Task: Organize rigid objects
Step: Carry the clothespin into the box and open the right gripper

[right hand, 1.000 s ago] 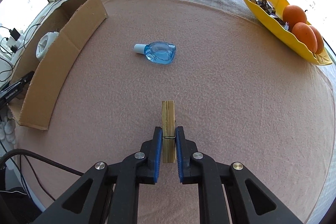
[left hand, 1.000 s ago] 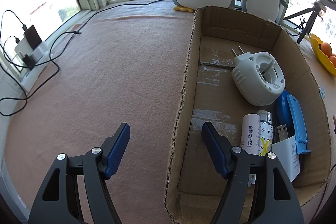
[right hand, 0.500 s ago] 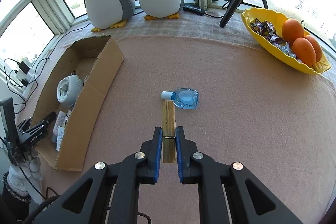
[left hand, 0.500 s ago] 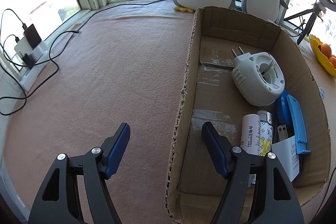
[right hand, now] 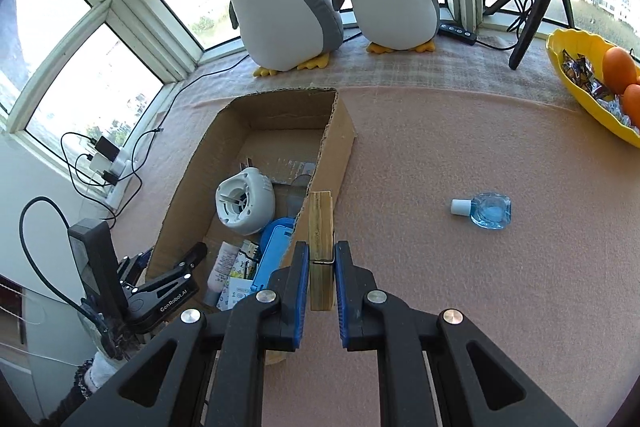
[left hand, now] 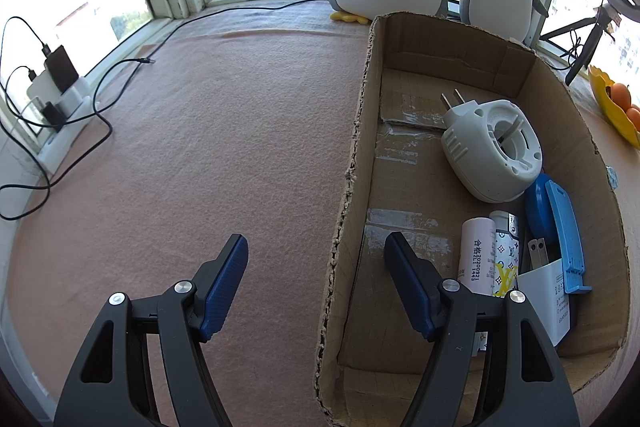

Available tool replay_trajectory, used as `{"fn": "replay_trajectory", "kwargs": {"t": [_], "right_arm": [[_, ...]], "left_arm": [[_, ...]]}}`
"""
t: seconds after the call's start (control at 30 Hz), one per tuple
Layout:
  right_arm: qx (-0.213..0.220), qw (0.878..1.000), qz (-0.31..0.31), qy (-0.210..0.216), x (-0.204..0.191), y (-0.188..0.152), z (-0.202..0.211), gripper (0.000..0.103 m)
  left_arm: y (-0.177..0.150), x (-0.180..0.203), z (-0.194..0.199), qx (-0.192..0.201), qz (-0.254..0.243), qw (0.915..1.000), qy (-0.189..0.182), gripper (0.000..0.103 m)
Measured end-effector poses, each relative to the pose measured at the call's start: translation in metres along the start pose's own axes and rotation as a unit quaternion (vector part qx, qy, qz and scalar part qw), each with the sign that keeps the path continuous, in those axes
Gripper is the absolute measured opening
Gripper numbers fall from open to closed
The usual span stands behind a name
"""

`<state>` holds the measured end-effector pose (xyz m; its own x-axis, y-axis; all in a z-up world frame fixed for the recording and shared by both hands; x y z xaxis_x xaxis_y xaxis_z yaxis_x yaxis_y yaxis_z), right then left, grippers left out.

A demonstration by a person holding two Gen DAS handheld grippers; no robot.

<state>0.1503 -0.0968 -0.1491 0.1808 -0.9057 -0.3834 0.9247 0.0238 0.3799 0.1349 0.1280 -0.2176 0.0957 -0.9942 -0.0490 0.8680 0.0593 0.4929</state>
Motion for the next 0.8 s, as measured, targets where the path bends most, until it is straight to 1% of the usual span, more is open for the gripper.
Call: {"fn": "replay_trajectory", "kwargs": {"t": [0.17,0.33,0.57,0.67,0.7,0.73,0.77,0.8], "right_arm": [[-0.018,0.999,-0.012,0.03,-0.022,-0.001,-0.018,0.011],[-0.028,0.999,0.011,0.027,-0.043,-0.003,-0.032,0.011],[-0.036,0.999,0.027,0.021,-0.048,-0.005,-0.043,0.012],[-0.034,0.999,0.034,0.019,-0.051,-0.006,-0.043,0.012],[-0.033,0.999,0.037,0.018,-0.051,-0.005,-0.043,0.014],[-0.034,0.999,0.039,0.019,-0.052,-0.005,-0.042,0.024],[-0.032,0.998,0.04,0.02,-0.053,-0.004,-0.041,0.03],[-0.027,0.999,0.042,0.021,-0.054,-0.004,-0.04,0.04]], "left_arm": [[0.0,0.0,0.0,0.0,0.0,1.0,0.0,0.072],[0.0,0.0,0.0,0.0,0.0,1.0,0.0,0.072],[0.0,0.0,0.0,0.0,0.001,1.0,0.0,0.072],[0.0,0.0,0.0,0.0,0.0,1.0,0.0,0.072],[0.0,0.0,0.0,0.0,0.0,1.0,-0.001,0.072],[0.0,0.0,0.0,0.0,0.001,1.0,-0.001,0.072],[0.0,0.0,0.0,0.0,0.001,1.0,-0.001,0.072],[0.0,0.0,0.0,0.0,0.001,1.0,-0.001,0.072]]}}
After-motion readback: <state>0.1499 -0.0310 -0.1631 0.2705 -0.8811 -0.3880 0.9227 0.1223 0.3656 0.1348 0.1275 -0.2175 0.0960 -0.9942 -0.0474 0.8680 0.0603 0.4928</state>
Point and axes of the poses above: each gripper's, at about its wrist camera, not at the fingertips, and z roughly against the way its jaws point, x to its right, y to its top, the point moved 6 cm from there along -z, roughly the way its jaws point, and after that the axes turned 4 degrees about -x, right-handed, at the moved point
